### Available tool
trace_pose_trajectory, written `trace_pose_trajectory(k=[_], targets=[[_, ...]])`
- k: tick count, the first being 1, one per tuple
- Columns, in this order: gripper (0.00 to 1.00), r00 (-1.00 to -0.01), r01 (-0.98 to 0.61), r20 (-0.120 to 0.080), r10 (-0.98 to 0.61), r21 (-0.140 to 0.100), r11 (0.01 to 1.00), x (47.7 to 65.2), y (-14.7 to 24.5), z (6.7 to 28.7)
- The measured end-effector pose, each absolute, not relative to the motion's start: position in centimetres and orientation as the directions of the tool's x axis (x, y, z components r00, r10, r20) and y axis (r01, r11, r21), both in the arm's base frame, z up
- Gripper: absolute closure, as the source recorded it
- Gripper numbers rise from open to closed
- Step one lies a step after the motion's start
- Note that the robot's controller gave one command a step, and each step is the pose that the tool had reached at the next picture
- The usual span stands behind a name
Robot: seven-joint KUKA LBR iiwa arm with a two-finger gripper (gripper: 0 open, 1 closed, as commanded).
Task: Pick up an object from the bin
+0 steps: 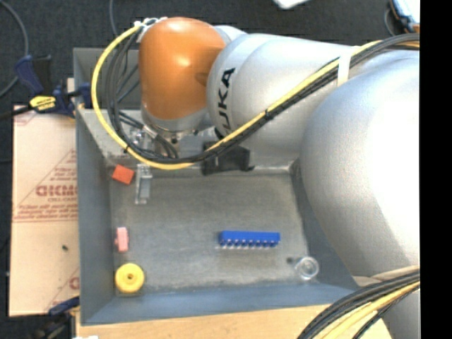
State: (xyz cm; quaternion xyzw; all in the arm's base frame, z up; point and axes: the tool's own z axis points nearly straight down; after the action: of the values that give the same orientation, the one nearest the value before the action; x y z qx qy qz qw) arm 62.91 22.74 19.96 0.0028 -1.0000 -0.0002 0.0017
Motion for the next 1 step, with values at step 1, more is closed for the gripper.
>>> trace_pose_trajectory(k=[1], targets=[[0.00,-1.000,0.000,-0.001,0.000,0.001,1.000,62.95,22.55,20.43]])
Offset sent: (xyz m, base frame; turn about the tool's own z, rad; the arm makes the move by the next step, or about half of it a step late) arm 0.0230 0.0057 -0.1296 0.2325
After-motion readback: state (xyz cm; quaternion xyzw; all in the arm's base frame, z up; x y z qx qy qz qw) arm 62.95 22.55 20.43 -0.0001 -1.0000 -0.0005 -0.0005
